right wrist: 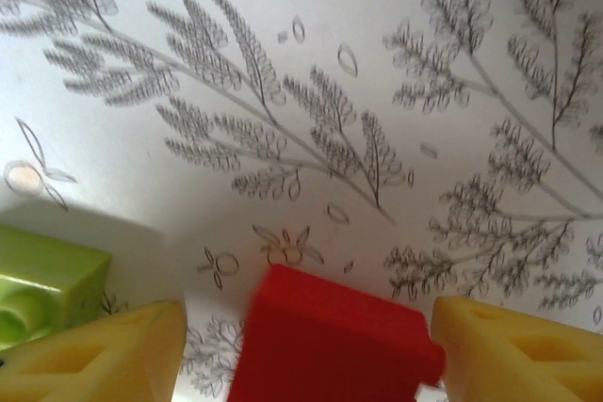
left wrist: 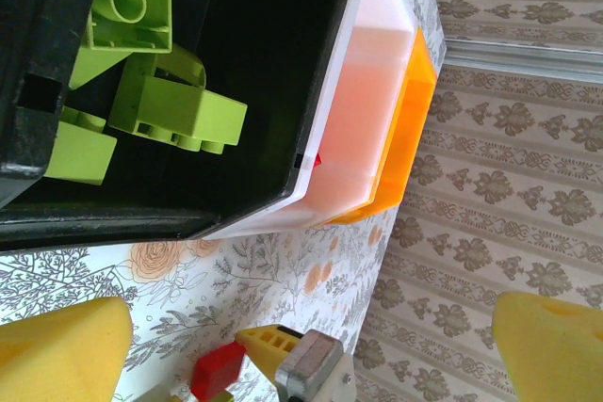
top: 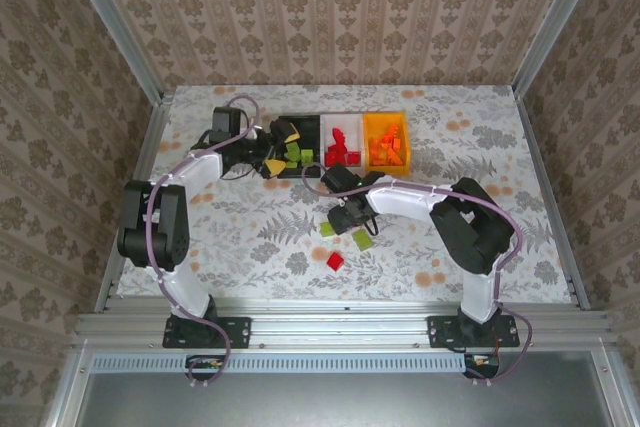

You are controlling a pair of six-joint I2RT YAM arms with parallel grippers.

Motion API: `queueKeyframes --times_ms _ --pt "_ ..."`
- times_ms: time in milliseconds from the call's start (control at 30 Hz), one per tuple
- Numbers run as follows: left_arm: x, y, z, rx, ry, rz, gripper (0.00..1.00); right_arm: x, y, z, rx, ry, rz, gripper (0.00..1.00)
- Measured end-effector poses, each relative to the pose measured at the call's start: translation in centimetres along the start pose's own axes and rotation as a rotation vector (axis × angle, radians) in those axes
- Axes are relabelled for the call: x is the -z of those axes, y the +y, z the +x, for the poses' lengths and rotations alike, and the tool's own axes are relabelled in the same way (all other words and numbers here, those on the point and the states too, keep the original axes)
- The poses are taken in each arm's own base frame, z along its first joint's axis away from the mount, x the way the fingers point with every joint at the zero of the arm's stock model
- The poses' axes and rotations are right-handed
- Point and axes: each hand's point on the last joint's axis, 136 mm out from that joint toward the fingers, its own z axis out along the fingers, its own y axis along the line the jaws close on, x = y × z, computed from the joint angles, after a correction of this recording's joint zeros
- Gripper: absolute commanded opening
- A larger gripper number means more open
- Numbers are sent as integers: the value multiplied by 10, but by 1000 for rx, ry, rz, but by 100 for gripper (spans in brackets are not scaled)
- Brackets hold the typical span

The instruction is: Sort the legos into containers by color

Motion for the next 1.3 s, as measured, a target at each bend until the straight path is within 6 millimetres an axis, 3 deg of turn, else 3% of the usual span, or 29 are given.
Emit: queueKeyframes --times_ms 167,467,700,967,1067,1200,1300 --pt "-1 1 0 -1 2 -3 100 -7 -5 -8 -26 -18 -3 61" --pt "-11 13 4 17 26 -28 100 -4 -12 8 -63 -13 3 64" --pt "-15 8 11 -11 45 -29 100 -4 -7 7 -101 -35 -8 43" --pt "-15 9 12 -15 48 -35 100 1 -14 1 -123 -60 17 40" --pt "-15 11 12 -17 49 -43 100 16 -24 -28 -156 -120 26 40" --pt "-15 13 13 -17 51 -53 100 50 -38 -110 -216 -292 24 39" --pt "-15 13 12 -24 48 -56 100 60 -43 -163 -236 -396 27 42"
